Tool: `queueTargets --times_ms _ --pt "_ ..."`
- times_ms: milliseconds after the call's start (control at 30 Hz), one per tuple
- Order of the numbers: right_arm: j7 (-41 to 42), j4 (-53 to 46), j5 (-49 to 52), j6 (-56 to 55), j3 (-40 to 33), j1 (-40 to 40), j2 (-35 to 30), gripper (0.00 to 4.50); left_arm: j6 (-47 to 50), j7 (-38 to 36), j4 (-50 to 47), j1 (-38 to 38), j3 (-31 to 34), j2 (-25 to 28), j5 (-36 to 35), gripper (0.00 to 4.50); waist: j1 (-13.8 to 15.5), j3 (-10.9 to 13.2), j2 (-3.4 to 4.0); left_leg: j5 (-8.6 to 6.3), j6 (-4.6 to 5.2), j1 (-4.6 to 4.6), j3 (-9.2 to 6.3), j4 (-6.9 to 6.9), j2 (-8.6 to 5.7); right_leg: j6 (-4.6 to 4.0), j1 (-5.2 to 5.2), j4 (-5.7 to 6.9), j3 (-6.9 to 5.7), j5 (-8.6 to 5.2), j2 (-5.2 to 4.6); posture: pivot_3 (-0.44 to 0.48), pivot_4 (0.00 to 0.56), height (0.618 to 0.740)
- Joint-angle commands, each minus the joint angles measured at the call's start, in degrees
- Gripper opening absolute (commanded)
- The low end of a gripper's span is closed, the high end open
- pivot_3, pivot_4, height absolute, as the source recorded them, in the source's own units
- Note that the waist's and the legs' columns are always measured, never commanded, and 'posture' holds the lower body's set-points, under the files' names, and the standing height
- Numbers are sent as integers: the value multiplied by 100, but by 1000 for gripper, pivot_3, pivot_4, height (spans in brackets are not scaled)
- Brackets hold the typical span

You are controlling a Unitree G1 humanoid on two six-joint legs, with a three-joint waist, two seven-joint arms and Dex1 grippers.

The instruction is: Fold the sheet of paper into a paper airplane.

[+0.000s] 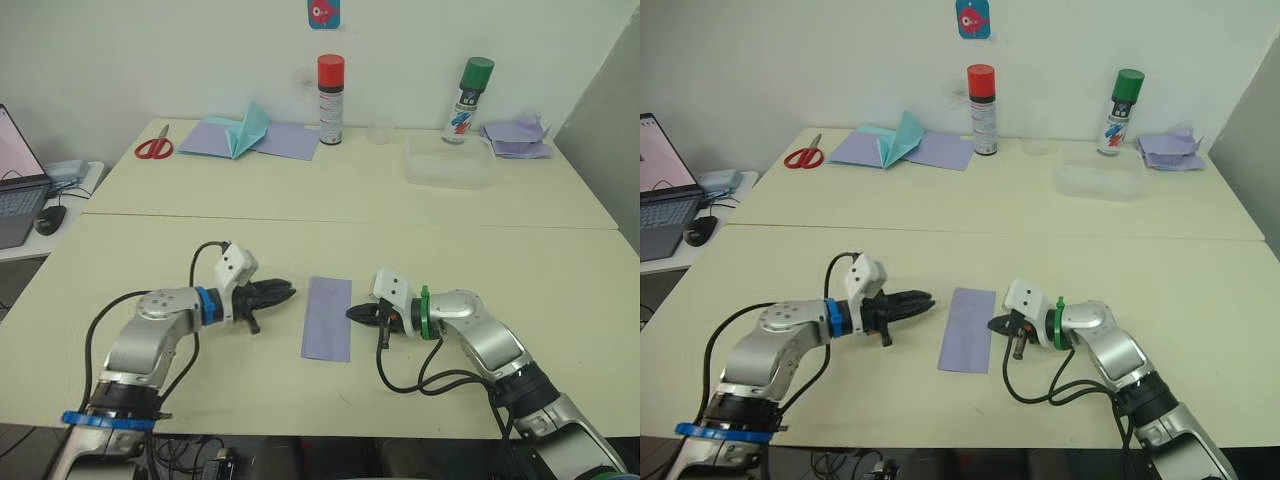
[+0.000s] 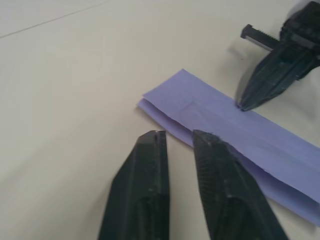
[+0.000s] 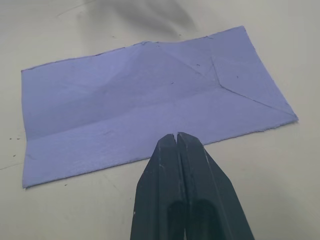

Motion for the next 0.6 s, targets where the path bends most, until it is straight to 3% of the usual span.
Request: queueTargets --times_ms 33,133,167,367,600 --pt "-22 264 -166 131 112 21 -27 0 -97 46 -202 -38 -95 15 62 1955 3 8 -10 1 0 0 -2 1 0 0 0 1 -1 0 0 0 150 740" --pt "-20 274 -163 133 103 9 -23 0 -172 43 -189 -26 -211 -1 125 1955 1 9 -10 1 -1 2 -1 2 0 -2 0 1 2 1 0 0 150 740" --pt "-22 280 -166 135 101 0 -21 0 -218 66 -159 -36 -244 -19 164 1764 -1 10 -11 1 -1 2 0 1 0 -3 -1 1 2 2 0 0 150 740" --pt "-38 247 -165 168 76 -3 -25 0 -356 9 -45 -66 -369 -1 270 26 -5 11 -11 1 -1 1 0 -1 1 -8 -3 1 2 4 1 0 150 740" --pt "-64 174 -163 175 86 56 -12 0 -306 11 -44 -65 -583 -17 405 26 -4 13 -11 1 -1 1 1 -1 1 -7 -3 1 3 4 0 0 150 740"
